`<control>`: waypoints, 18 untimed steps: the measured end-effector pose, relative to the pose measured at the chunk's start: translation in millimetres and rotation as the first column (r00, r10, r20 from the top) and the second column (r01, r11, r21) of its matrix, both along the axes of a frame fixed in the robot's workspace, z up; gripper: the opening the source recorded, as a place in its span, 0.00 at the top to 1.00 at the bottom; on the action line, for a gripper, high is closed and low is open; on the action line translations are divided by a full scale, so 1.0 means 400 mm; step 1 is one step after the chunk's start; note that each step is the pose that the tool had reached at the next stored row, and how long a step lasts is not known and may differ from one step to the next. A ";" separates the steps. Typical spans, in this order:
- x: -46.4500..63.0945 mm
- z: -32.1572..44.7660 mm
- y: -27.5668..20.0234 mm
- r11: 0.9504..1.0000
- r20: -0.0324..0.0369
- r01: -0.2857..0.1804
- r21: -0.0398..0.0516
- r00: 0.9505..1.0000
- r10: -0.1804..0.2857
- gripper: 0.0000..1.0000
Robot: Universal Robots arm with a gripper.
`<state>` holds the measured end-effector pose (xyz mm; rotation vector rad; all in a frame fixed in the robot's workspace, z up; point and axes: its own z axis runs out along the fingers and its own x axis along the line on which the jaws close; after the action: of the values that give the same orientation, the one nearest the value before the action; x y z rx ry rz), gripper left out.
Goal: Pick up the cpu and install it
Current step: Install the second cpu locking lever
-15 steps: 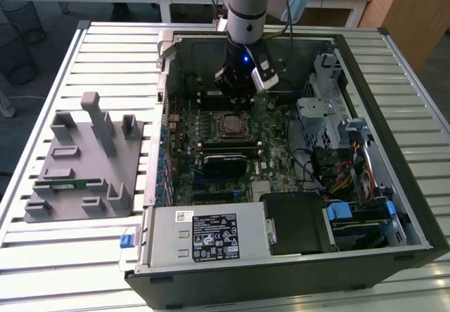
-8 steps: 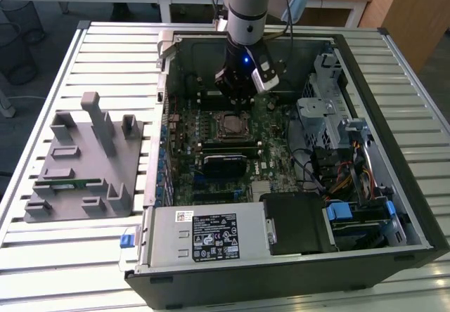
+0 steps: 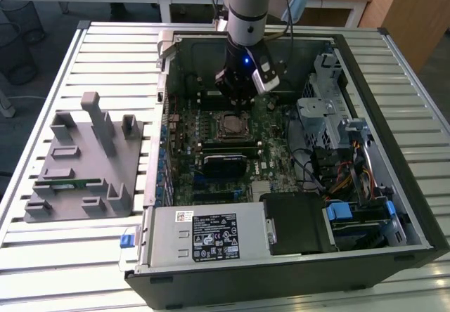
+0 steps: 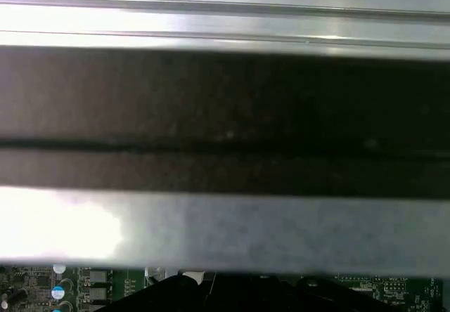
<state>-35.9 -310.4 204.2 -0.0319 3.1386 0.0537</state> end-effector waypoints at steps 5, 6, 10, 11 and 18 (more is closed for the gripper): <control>0.001 0.000 -0.013 1.000 0.000 0.000 0.000 1.000 0.000 0.89; 0.001 0.000 -0.016 1.000 0.000 0.000 0.000 1.000 0.000 0.89; 0.003 0.000 -0.031 1.000 0.000 0.000 0.000 1.000 0.000 0.89; 0.003 0.000 -0.035 1.000 0.000 0.000 0.000 1.000 0.000 0.89; 0.003 0.008 -0.055 1.000 0.000 0.000 0.001 1.000 0.000 0.89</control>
<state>-34.8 -332.4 207.4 -0.0319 3.1385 0.0554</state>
